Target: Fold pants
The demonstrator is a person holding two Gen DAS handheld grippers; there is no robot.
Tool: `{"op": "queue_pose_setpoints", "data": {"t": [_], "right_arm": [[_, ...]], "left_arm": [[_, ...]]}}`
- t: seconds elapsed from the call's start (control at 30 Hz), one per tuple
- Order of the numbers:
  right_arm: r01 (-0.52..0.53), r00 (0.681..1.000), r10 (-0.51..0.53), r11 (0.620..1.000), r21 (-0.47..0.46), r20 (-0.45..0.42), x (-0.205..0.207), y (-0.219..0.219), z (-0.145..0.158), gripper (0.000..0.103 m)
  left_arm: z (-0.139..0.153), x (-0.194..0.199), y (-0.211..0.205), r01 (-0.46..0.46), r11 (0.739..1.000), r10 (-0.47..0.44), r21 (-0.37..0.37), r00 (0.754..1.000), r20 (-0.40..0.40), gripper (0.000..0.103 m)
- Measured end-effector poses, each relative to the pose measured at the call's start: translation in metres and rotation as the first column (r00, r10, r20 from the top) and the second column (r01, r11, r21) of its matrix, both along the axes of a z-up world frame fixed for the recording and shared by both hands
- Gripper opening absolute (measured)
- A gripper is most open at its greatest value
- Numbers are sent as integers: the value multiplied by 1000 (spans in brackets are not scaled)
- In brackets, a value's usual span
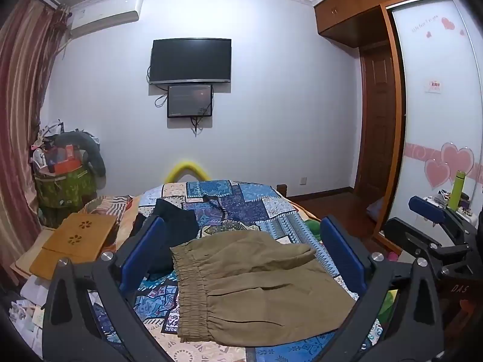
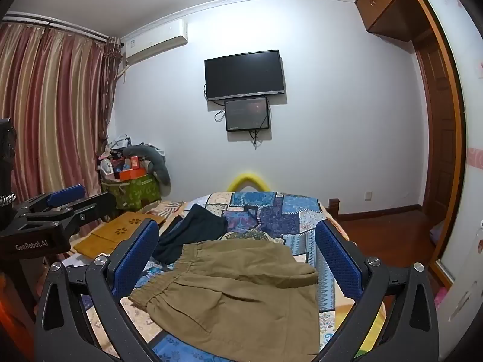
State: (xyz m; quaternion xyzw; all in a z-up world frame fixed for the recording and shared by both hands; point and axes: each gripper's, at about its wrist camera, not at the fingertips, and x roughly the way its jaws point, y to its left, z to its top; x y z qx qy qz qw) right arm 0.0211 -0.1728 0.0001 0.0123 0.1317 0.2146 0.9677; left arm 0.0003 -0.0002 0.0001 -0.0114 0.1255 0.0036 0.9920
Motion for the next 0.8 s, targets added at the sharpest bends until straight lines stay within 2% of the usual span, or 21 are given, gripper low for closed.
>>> {"op": "queue_pose_setpoints", "data": {"t": [0.27,0.37,0.8], "right_arm": [[3,1000,-3,1000,-4,-10,1,0,-1,103],[5,1000,-5,1000,-5,-9,-1,-1,-6,103],[15,1000,-15,1000,-5,-18,1,2,-5,103]], "left_arm": [[2,0,9,-2,1000,2,-12,1000,6,103],[1,0,2,-1,1000,1,12,1000,6,103],[1,-1,3,7,1000,-7,14,1000,7,103]]}}
